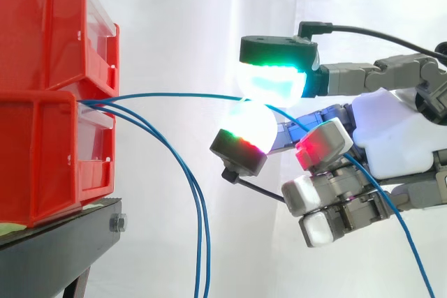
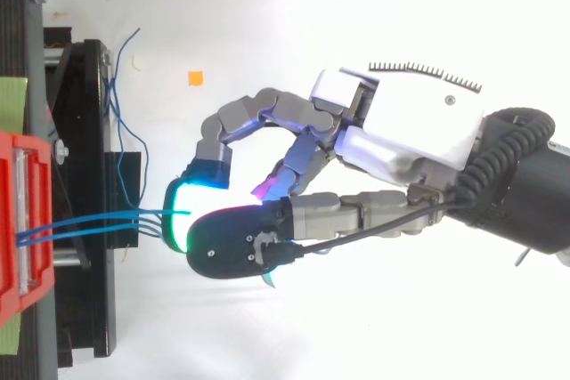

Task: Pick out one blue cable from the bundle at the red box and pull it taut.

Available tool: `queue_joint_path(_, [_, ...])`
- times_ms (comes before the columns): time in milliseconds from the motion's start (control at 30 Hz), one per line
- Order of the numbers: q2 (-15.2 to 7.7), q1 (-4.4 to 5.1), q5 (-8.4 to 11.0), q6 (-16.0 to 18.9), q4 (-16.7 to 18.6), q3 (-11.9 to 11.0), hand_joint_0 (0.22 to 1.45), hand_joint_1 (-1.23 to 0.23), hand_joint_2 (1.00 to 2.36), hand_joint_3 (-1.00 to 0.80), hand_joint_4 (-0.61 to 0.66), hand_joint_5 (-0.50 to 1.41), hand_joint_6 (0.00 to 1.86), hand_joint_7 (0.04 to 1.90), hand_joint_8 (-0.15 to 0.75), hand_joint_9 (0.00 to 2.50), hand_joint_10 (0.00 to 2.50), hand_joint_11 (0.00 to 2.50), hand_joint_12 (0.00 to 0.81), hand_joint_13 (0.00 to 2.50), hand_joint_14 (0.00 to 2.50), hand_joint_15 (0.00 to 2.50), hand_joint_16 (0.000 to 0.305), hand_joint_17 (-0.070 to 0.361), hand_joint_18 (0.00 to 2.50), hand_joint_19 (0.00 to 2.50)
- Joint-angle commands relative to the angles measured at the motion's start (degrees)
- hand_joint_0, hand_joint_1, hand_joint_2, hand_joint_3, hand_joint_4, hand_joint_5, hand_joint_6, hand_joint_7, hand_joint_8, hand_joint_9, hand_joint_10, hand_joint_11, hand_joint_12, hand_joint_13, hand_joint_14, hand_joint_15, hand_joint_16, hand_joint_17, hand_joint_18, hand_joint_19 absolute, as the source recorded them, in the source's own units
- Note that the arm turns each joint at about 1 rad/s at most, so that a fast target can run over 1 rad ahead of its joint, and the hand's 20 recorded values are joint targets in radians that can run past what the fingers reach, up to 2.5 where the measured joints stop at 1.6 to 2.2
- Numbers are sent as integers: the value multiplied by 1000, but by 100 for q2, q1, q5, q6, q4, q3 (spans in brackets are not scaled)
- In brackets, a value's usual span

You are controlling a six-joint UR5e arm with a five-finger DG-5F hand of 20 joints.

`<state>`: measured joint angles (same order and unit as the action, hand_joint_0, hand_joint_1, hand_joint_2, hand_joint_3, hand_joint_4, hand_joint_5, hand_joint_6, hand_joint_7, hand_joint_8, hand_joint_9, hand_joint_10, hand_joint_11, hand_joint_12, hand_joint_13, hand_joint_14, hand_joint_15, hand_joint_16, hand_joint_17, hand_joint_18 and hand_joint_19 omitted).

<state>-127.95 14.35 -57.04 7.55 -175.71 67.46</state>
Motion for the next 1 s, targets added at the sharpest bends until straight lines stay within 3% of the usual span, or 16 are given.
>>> queue_joint_path(0, [7,-11,0,1,1,4,620,-739,1020,-111,-18,-136,935,960,336,1385,21,920,286,1240,20,924,31,71,964,688])
queue_joint_path(167, [-2,-20,0,-7,10,-5,624,-735,1021,-116,-20,-138,936,961,324,1374,20,984,293,1287,15,1271,40,90,1100,954])
queue_joint_path(333, [-2,-20,0,-7,10,4,626,-735,1021,-118,-17,-140,937,951,317,1356,18,1059,286,1311,58,1519,36,81,1219,1270])
queue_joint_path(367, [-2,-20,0,-7,10,4,627,-735,1021,-121,-18,-140,938,939,319,1355,17,1080,290,1274,262,1478,35,78,1248,1364])
queue_joint_path(600, [-2,-20,0,-16,10,4,628,-735,1021,-127,-13,-140,938,930,313,1332,16,1126,304,1173,789,1396,33,74,1321,1668])
queue_joint_path(967, [7,-20,0,-60,19,4,629,-736,1020,-130,-14,-139,937,921,308,1443,0,1551,297,1145,880,1374,33,73,1319,1638])
